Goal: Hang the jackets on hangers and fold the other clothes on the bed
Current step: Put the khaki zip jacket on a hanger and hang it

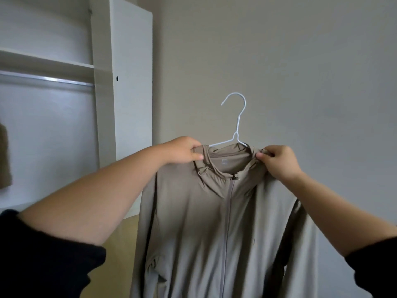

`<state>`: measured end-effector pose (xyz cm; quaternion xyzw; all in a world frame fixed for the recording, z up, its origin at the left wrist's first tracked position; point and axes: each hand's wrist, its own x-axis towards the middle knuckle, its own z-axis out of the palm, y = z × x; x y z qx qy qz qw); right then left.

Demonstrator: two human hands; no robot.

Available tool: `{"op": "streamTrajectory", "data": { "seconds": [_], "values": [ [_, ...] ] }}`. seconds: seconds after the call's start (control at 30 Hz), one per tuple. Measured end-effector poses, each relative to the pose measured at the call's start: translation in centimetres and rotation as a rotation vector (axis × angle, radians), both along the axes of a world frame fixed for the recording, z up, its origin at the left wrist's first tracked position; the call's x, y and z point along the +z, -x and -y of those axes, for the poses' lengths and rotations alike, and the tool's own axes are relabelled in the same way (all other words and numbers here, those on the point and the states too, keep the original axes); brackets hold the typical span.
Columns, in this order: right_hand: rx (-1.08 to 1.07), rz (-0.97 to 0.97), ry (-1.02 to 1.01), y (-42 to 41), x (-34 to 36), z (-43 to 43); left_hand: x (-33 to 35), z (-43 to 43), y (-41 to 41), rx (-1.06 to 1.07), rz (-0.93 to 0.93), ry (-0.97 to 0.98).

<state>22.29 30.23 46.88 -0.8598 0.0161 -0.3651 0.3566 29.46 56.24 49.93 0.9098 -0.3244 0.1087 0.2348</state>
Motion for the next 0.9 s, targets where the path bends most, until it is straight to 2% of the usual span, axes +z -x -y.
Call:
{"op": "streamTrajectory", "data": {
  "seconds": [0.03,0.1,0.23,0.3,0.4,0.5,0.73,0.9],
  "values": [
    [-0.009,0.021,-0.002,0.1,0.1,0.0,0.2,0.3,0.2,0.046,0.067,-0.054],
    [-0.035,0.063,0.014,0.4,0.2,-0.2,0.3,0.9,0.3,0.132,0.186,-0.019],
    [-0.137,0.057,0.106,1.1,-0.2,-0.3,-1.0,1.8,-0.1,0.286,0.239,0.385],
    [-0.14,-0.012,0.132,1.2,-0.6,0.1,-2.1,2.0,-0.8,0.324,0.225,0.466],
    [-0.094,-0.097,0.164,0.3,-1.5,0.2,-3.5,1.9,-2.4,0.349,0.221,0.497],
    [-0.086,-0.062,0.157,-2.2,-2.7,-0.4,-4.9,2.3,-5.1,0.36,0.22,0.503],
    [-0.099,-0.036,0.102,-13.9,-6.9,-2.4,-9.1,1.9,-15.4,0.355,0.212,0.562],
    [-0.066,-0.131,-0.043,-22.2,-7.5,-4.0,-10.1,-0.4,-22.6,0.386,0.144,0.465]
  ]
}}
